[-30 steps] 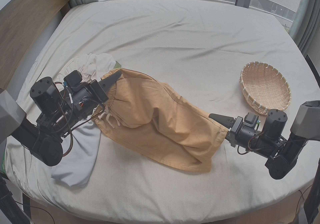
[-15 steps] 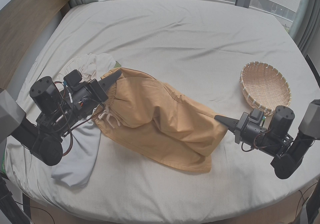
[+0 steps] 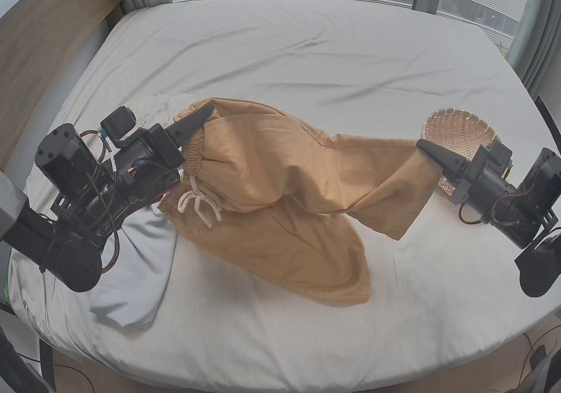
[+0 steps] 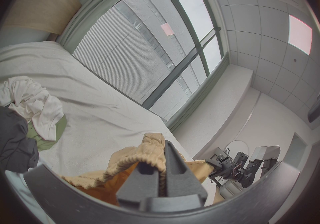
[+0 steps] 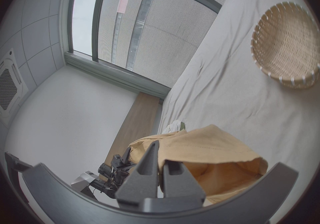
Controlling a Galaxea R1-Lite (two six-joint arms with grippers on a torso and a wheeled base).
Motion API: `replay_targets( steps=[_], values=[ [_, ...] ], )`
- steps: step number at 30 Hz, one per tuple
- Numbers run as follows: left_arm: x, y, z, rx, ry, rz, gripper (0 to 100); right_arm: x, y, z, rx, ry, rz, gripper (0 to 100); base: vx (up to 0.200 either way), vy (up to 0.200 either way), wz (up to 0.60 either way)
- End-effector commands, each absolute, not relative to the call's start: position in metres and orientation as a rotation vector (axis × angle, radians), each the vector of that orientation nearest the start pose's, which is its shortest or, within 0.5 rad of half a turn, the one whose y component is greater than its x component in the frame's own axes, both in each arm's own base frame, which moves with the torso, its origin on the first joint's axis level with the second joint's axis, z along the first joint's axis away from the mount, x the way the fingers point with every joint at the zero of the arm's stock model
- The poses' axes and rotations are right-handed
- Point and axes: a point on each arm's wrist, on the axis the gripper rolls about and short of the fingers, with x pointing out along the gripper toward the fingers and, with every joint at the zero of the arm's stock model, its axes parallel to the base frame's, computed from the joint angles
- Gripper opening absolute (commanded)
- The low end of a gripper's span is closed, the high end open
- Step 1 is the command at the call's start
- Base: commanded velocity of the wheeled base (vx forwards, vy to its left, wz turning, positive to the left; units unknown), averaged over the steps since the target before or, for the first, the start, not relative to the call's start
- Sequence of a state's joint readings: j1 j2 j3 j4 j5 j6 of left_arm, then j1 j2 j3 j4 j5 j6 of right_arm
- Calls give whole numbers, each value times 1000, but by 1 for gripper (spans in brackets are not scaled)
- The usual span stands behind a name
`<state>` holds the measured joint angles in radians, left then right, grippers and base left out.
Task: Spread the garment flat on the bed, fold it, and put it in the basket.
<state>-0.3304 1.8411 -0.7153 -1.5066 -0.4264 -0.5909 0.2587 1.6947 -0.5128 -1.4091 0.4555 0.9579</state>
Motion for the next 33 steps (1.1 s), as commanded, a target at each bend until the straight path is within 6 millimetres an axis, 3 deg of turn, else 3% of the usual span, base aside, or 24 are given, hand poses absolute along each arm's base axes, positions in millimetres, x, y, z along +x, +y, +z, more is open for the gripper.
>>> replay_targets(
  steps=[1, 11, 21, 28, 32, 33],
  values=[
    [283, -108, 217, -566, -197, -862, 0, 259, 58, 225, 818, -10, 730, 0, 0, 0, 0],
    [274, -107, 226, -578, -205, -872, 0, 276, 56, 257, 714, -34, 699, 0, 0, 0, 0],
    [281, -89, 221, -597, -198, -800, 0, 265, 49, 313, 696, -101, 703, 0, 0, 0, 0],
    [282, -81, 220, -595, -203, -776, 0, 245, 46, 351, 687, -137, 714, 0, 0, 0, 0],
    [281, -81, 217, -597, -192, -769, 0, 246, 47, 348, 679, -118, 705, 0, 0, 0, 0],
    [281, -77, 212, -596, -176, -745, 0, 251, 48, 332, 660, -71, 684, 0, 0, 0, 0]
  ],
)
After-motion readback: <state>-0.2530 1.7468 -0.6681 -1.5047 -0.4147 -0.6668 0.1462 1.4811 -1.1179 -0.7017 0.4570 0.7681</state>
